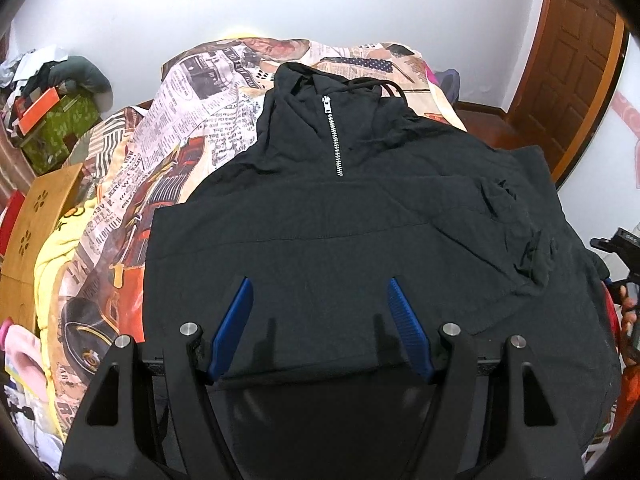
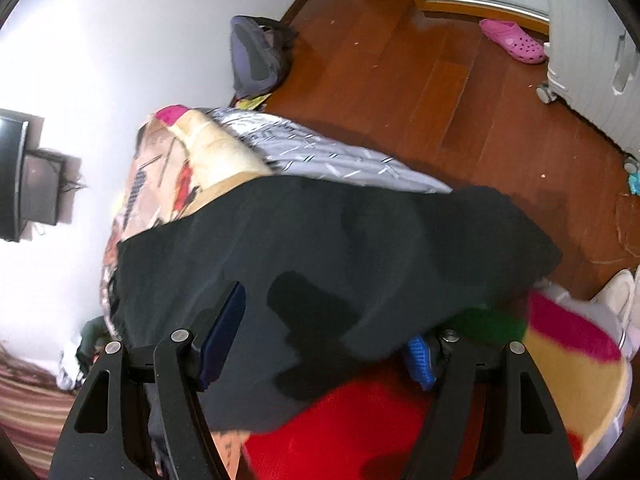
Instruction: Fold large clothes
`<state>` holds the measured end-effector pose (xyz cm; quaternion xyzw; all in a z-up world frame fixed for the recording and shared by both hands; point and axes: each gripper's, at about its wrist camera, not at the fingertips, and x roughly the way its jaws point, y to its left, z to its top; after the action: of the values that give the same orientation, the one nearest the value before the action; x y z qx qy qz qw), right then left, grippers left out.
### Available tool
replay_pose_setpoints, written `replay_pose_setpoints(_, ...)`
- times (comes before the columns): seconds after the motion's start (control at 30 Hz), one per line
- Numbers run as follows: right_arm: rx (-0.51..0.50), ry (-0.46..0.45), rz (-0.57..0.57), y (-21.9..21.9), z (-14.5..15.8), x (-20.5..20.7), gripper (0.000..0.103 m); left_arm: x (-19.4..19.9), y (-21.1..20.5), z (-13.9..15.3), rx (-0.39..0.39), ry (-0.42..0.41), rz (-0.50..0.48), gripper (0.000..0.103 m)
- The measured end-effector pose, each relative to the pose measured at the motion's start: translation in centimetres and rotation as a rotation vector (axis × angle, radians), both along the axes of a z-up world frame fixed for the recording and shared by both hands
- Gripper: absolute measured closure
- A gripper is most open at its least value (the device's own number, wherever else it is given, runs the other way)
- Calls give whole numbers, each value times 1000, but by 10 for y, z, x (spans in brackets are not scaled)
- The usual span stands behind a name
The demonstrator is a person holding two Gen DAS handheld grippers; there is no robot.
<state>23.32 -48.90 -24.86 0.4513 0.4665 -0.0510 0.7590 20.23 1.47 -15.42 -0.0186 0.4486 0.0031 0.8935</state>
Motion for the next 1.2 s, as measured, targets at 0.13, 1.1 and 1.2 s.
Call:
replay_pose_setpoints(0.13, -66, 42, -35, 0, 0, 12, 46, -3, 3, 1, 4, -5, 4, 34)
replay_pose_setpoints(1.1, -431, -577, 611, 254, 211, 2, 94, -39, 62, 12, -62, -68, 73, 34)
replay_pose_setpoints(1.2, -416, -542, 713, 288, 192, 5, 94, -43, 70, 10, -70, -63, 86, 34)
